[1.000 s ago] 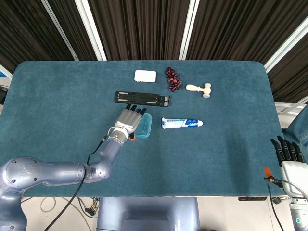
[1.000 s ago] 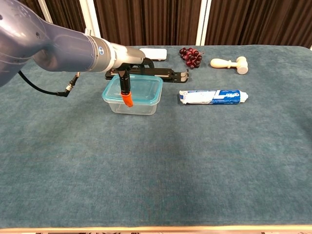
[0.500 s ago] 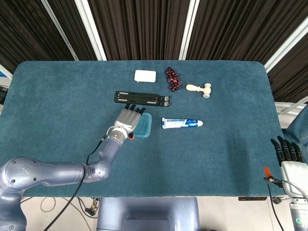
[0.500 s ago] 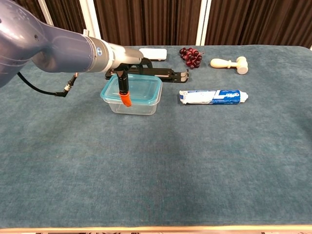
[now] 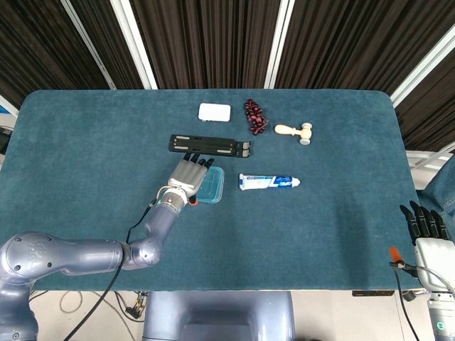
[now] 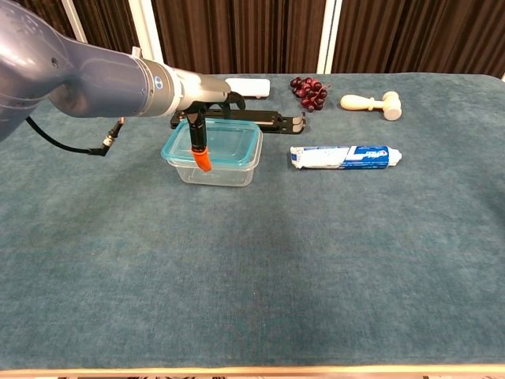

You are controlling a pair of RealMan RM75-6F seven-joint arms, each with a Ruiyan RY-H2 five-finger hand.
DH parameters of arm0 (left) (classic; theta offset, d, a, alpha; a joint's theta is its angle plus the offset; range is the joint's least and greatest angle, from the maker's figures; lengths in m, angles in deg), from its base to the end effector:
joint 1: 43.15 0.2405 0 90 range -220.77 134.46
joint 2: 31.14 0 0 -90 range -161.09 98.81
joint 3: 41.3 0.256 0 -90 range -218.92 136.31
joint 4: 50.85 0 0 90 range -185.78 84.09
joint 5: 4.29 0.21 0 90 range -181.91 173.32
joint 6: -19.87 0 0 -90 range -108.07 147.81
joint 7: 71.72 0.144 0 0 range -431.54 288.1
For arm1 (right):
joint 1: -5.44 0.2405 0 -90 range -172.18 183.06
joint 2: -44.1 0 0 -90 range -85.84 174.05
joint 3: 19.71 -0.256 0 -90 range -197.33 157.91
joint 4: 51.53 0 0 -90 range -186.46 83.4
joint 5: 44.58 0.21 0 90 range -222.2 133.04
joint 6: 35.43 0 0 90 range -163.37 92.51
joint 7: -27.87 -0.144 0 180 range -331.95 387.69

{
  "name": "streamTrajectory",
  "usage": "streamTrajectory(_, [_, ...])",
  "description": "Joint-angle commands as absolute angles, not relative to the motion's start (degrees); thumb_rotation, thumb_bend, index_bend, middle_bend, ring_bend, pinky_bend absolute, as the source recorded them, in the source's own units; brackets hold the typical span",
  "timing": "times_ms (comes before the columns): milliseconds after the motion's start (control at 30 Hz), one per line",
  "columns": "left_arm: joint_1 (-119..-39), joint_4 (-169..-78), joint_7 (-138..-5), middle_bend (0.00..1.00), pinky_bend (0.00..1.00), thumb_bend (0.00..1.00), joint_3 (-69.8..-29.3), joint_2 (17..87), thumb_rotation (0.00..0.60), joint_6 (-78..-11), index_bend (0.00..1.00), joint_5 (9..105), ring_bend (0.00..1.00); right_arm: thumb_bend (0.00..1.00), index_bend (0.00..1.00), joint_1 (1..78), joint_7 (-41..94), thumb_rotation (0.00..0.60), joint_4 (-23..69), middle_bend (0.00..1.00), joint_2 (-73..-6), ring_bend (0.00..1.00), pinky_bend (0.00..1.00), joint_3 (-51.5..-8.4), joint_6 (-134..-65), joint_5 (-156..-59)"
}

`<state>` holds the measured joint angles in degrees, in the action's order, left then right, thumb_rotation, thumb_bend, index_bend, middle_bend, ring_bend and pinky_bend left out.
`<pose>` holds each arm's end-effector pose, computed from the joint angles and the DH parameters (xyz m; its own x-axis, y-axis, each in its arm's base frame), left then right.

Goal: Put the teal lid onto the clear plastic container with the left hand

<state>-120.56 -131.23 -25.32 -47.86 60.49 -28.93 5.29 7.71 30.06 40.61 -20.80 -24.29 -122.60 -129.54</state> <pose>-0.0391 0.4054 -0.0499 0.6470 0.4053 0.6458 0.7625 -0.3437 -0.5482 -0.3164 -0.1728 0.1651 0.4194 0.0441 0.9067 -0.9074 0.0498 0.4173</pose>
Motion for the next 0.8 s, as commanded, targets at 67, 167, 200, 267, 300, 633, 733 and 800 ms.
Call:
streamTrajectory(67, [-120.7,-131.6,-24.4,0.26,0.0,0.34,-47.8,61.0,0.6,-30.3,0.03,4.4,0.0,0.36,0.07,7.8,29.9,0.6,40.7,0.0,-20.7,0.01,0.0,-24.2,-122.5,-129.7])
streamTrajectory(167, [-120.9,-131.8,-23.9,0.26,0.0,0.34,-48.1,61.3,0.6,-31.3,0.03,3.8,0.0,0.36,0.07,7.7,29.9,0.6,40.7,0.0,-20.6,0.01,0.0,-24.2,-122.5,-129.6])
streamTrajectory(200, [-120.9,-131.9,-23.7,0.26,0.0,0.34,-48.3,61.4,0.6,-31.6,0.03,3.6,0.0,0.36,0.07,7.8,29.9,0.6,40.7,0.0,-20.6,0.01,0.0,-24.2,-122.4,-129.6])
streamTrajectory(267, [-121.1,-132.1,-23.3,0.26,0.0,0.34,-48.7,61.4,0.6,-32.0,0.03,3.1,0.0,0.36,0.07,7.8,29.8,0.6,40.8,0.0,-20.6,0.01,0.0,-24.2,-122.4,-129.6])
streamTrajectory(300, [-121.2,-132.2,-23.1,0.26,0.0,0.34,-49.0,61.4,0.6,-32.2,0.03,2.8,0.0,0.36,0.07,7.8,29.8,0.6,40.8,0.0,-20.6,0.01,0.0,-24.2,-122.3,-129.6])
streamTrajectory(633, [-121.8,-131.9,-20.2,0.26,0.0,0.34,-49.8,62.2,0.6,-33.4,0.03,-0.5,0.0,0.36,0.07,7.8,29.8,0.6,40.9,0.0,-20.5,0.01,0.0,-24.1,-122.2,-129.6])
streamTrajectory(733, [-121.7,-131.2,-19.9,0.26,0.0,0.34,-50.1,62.6,0.6,-33.1,0.03,-0.8,0.0,0.36,0.07,7.8,29.8,0.6,40.9,0.0,-20.5,0.01,0.0,-24.1,-122.2,-129.5])
streamTrajectory(800, [-121.7,-131.0,-19.8,0.26,0.0,0.34,-50.4,62.7,0.6,-33.0,0.03,-0.7,0.0,0.36,0.07,7.8,29.8,0.6,40.9,0.0,-20.5,0.01,0.0,-24.1,-122.2,-129.5])
